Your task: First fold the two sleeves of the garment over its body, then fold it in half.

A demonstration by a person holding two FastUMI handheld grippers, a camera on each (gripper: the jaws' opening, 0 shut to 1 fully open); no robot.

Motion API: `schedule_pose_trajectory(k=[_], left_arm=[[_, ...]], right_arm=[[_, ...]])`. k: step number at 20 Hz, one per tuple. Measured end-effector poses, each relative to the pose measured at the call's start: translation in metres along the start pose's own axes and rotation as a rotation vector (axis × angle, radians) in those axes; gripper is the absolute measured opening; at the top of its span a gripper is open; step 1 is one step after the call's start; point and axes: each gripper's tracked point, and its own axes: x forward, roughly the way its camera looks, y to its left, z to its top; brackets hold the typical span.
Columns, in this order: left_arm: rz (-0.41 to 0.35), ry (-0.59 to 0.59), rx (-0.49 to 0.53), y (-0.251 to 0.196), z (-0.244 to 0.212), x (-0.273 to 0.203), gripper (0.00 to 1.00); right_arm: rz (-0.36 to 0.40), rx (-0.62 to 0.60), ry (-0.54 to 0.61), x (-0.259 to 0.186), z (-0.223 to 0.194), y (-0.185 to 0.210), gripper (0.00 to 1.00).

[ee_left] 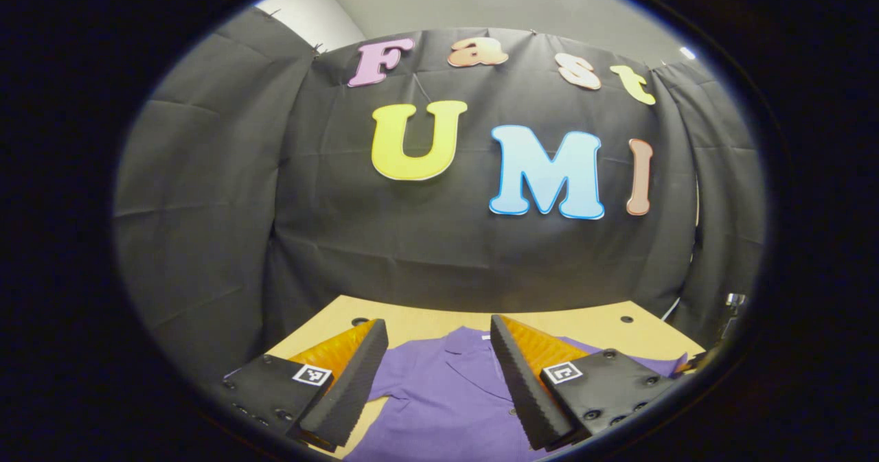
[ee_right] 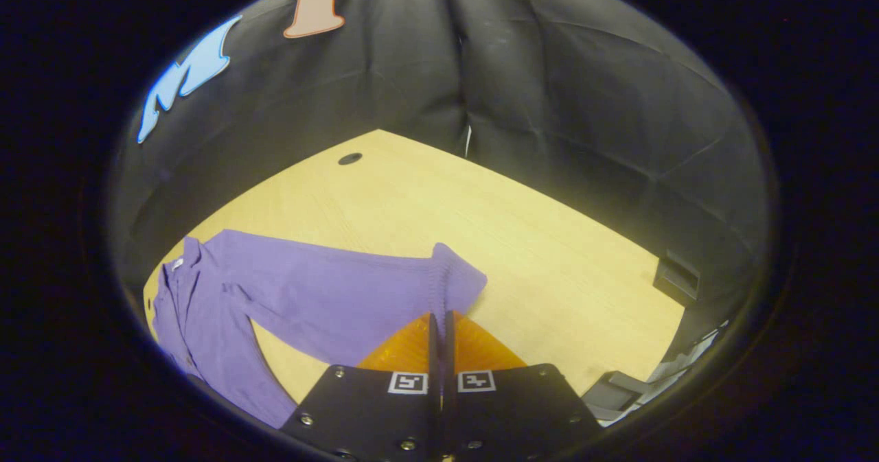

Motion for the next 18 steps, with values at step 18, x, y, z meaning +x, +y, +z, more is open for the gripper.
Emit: schedule_pose_trajectory(k=[18], left_arm=[[-0.061, -0.018, -0.053, 0.041, -0.007, 0.013, 0.94]], right_arm=[[0.235, -0.226, -0.322, -0.165, 0.056, 0.209, 0.01]])
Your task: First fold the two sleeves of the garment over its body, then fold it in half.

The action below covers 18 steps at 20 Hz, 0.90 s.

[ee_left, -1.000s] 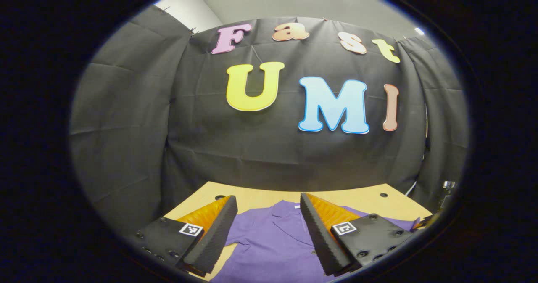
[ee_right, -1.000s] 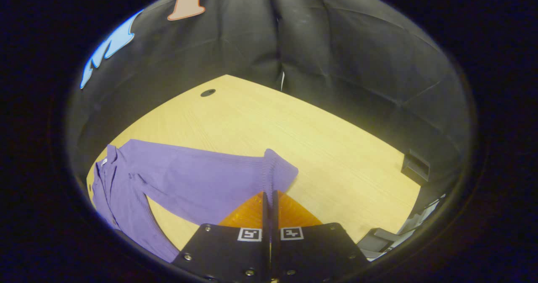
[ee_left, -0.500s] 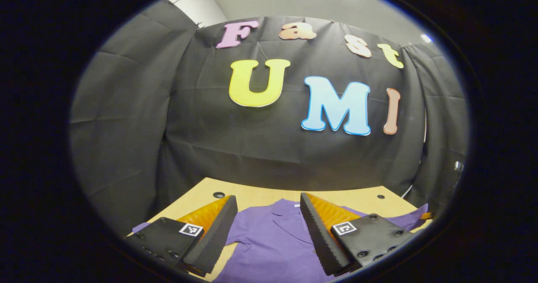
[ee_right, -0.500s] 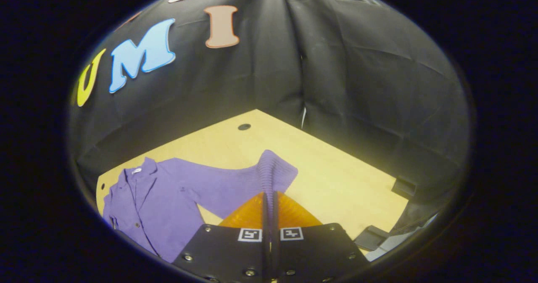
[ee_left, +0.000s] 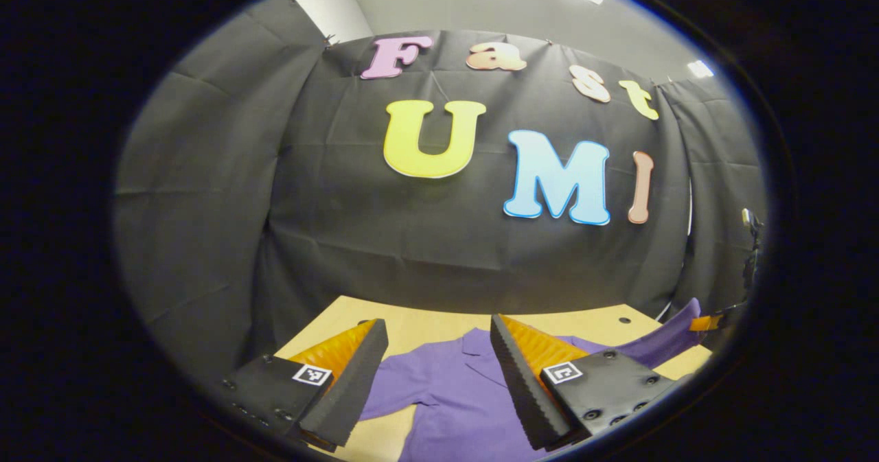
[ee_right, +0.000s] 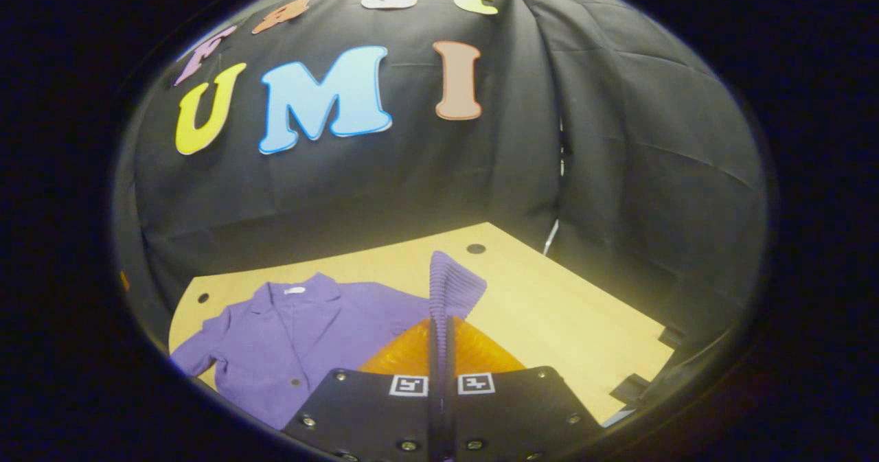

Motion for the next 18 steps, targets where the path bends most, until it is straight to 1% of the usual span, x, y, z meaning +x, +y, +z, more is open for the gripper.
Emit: schedule_pose_trajectory(k=[1, 3, 5, 8, 11, 13, 15, 18], left_arm=[[0.01, 0.0, -0.008, 0.004, 0.0, -0.002, 0.93], [0.037, -0.002, -0.024, 0.014, -0.002, -0.004, 0.93], [0.076, -0.003, -0.028, 0.024, -0.004, -0.006, 0.93], [0.136, 0.005, -0.048, 0.041, -0.008, -0.013, 0.93], [0.201, 0.019, -0.055, 0.058, -0.014, -0.019, 0.93], [0.248, 0.034, -0.05, 0.07, -0.018, -0.025, 0.93], [0.285, 0.05, -0.046, 0.081, -0.023, -0.031, 0.93], [0.33, 0.069, -0.044, 0.095, -0.029, -0.035, 0.93]], right_arm=[[0.023, -0.009, -0.004, 0.003, 0.003, 0.016, 0.01], [0.068, -0.077, -0.019, 0.01, 0.014, 0.049, 0.01], [0.144, -0.148, -0.046, 0.015, 0.025, 0.095, 0.01], [0.267, -0.191, -0.038, 0.027, 0.025, 0.164, 0.01], [0.375, -0.225, -0.012, 0.036, 0.011, 0.228, 0.01], [0.43, -0.255, 0.016, 0.041, -0.004, 0.262, 0.01], [0.462, -0.289, 0.047, 0.049, -0.021, 0.287, 0.01], [0.491, -0.317, 0.104, 0.058, -0.046, 0.312, 0.01]])
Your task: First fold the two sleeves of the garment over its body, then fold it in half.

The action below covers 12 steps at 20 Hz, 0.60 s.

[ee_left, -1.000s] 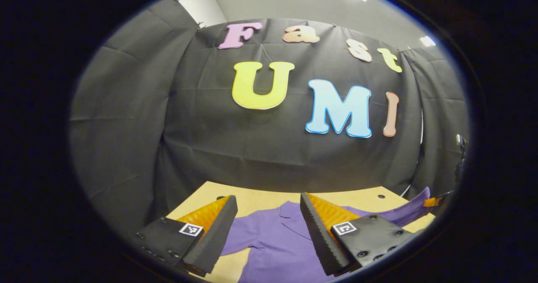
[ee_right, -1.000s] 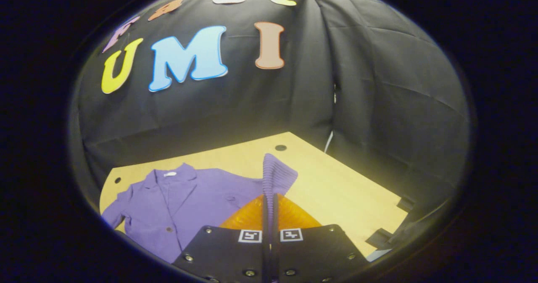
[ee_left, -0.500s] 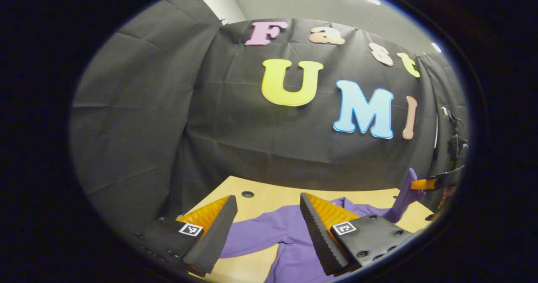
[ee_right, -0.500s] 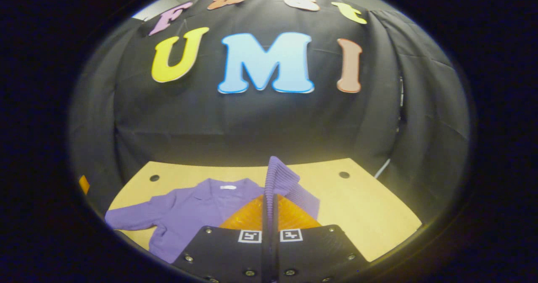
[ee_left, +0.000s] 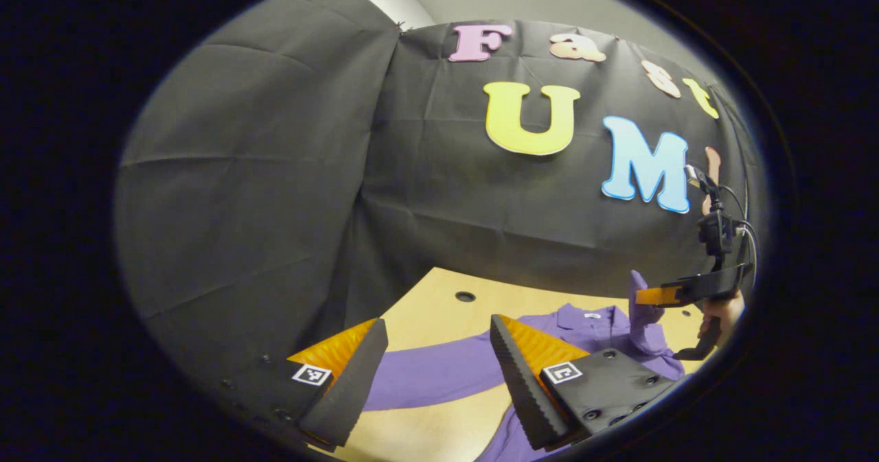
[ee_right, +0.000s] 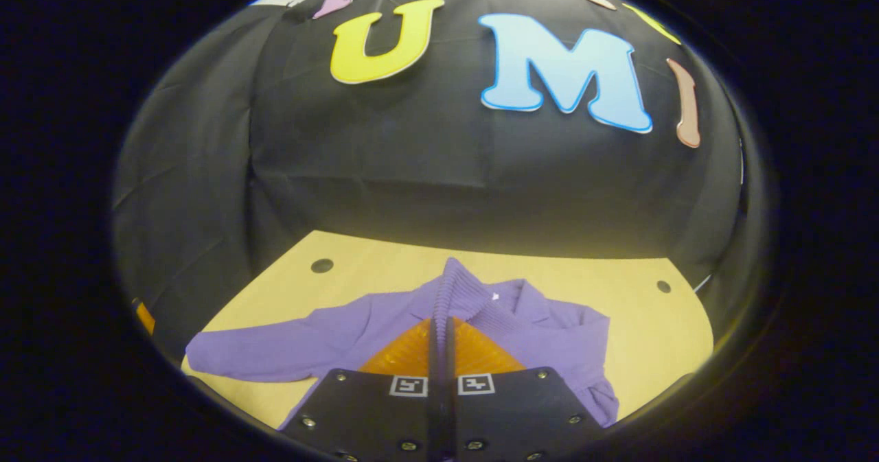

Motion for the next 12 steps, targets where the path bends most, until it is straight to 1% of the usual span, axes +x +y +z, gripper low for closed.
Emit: schedule_pose_trajectory(k=[3, 6, 7, 8, 10, 11, 12], left_arm=[[0.045, 0.032, -0.001, 0.012, -0.009, 0.002, 0.93], [0.087, 0.053, 0.003, 0.023, -0.016, 0.003, 0.93], [0.095, 0.059, -0.002, 0.026, -0.019, 0.004, 0.94], [0.102, 0.07, -0.012, 0.027, -0.021, 0.005, 0.94], [0.103, 0.083, -0.037, 0.026, -0.026, 0.005, 0.96], [0.103, 0.089, -0.04, 0.025, -0.028, 0.005, 0.94], [0.103, 0.092, -0.035, 0.025, -0.031, 0.006, 0.94]], right_arm=[[0.009, -0.024, 0.038, 0.025, -0.012, 0.007, 0.02], [0.031, -0.008, 0.079, 0.041, -0.026, 0.015, 0.02], [0.033, -0.002, 0.097, 0.047, -0.032, 0.017, 0.02], [0.031, 0.002, 0.111, 0.052, -0.036, 0.017, 0.05], [0.033, 0.008, 0.123, 0.057, -0.04, 0.021, 0.05], [0.035, 0.008, 0.125, 0.059, -0.042, 0.024, 0.05], [0.039, 0.004, 0.124, 0.062, -0.043, 0.026, 0.08]])
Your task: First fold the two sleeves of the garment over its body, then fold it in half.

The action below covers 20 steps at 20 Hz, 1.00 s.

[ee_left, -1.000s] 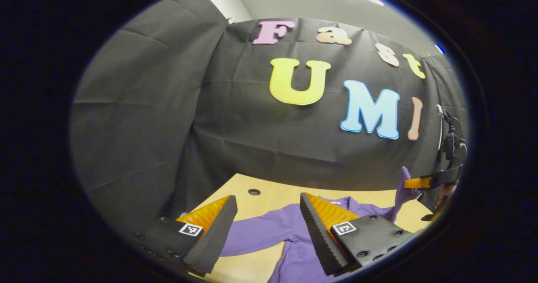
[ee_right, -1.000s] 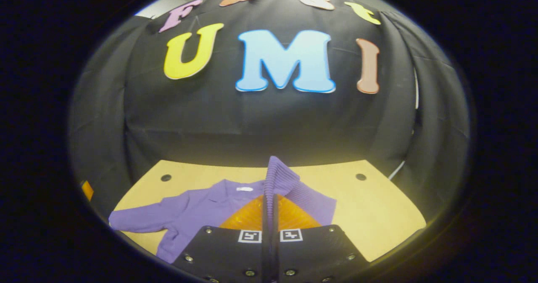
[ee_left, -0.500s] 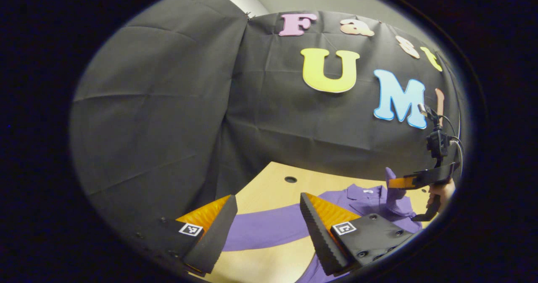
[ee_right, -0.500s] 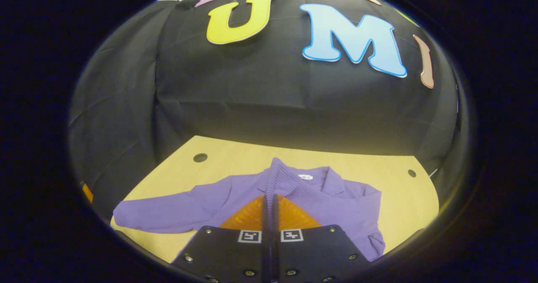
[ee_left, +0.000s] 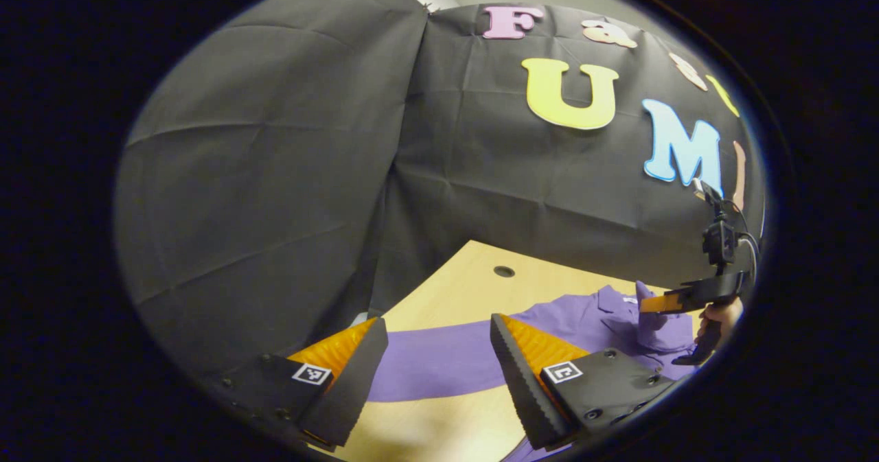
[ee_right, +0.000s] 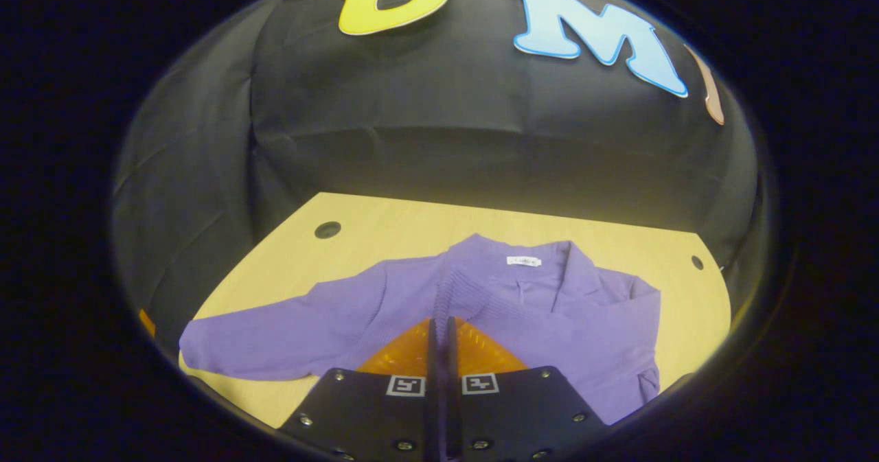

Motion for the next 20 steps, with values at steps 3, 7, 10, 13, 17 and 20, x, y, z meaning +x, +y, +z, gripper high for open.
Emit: schedule_pose_trajectory(k=[3, 7, 10, 13, 17, 20], left_arm=[[0.03, 0.001, 0.039, 0.011, -0.004, 0.004, 0.94], [0.045, 0.008, 0.038, 0.012, -0.008, 0.007, 0.94], [0.053, 0.005, 0.025, 0.012, -0.008, 0.007, 0.94], [0.133, 0.028, 0.002, 0.026, -0.017, 0.013, 0.94], [0.281, 0.102, -0.013, 0.065, -0.036, 0.014, 0.94], [0.367, 0.172, -0.047, 0.094, -0.06, 0.018, 0.94]], right_arm=[[0.078, 0.012, -0.009, -0.003, 0.0, 0.02, 0.13], [0.106, -0.008, -0.061, -0.023, 0.015, 0.028, 0.78], [0.084, -0.059, -0.128, -0.044, 0.029, 0.027, 0.98], [0.091, -0.081, -0.158, -0.069, 0.036, 0.032, 0.98], [0.126, -0.099, -0.193, -0.103, 0.04, 0.048, 0.98], [0.16, -0.108, -0.19, -0.126, 0.034, 0.063, 0.98]])
